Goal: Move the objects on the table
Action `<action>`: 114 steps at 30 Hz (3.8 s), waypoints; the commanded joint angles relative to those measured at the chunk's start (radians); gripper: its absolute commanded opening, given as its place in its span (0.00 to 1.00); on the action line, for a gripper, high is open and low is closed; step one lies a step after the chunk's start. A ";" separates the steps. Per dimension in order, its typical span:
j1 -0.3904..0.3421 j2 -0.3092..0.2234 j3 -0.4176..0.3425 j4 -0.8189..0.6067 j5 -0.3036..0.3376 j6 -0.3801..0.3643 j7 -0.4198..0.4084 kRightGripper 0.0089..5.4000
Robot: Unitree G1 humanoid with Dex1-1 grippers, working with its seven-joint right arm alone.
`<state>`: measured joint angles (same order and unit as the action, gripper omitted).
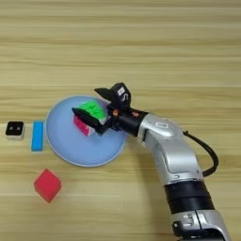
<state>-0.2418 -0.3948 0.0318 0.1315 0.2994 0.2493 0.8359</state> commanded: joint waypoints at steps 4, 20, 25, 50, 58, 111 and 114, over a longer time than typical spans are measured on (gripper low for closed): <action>-0.035 -0.031 -0.013 -0.051 -0.048 -0.049 -0.021 1.00; -0.038 0.012 -0.009 0.031 -0.125 -0.079 -0.084 1.00; -0.033 0.018 0.001 0.043 -0.137 -0.080 -0.085 1.00; -0.032 0.026 0.001 0.072 -0.161 -0.108 -0.094 0.62; -0.034 0.029 0.000 0.076 -0.162 -0.118 -0.096 0.62; -0.031 0.100 0.240 -0.372 -0.099 0.066 -0.010 0.62; -0.036 0.113 0.275 -0.372 -0.106 0.071 -0.004 0.62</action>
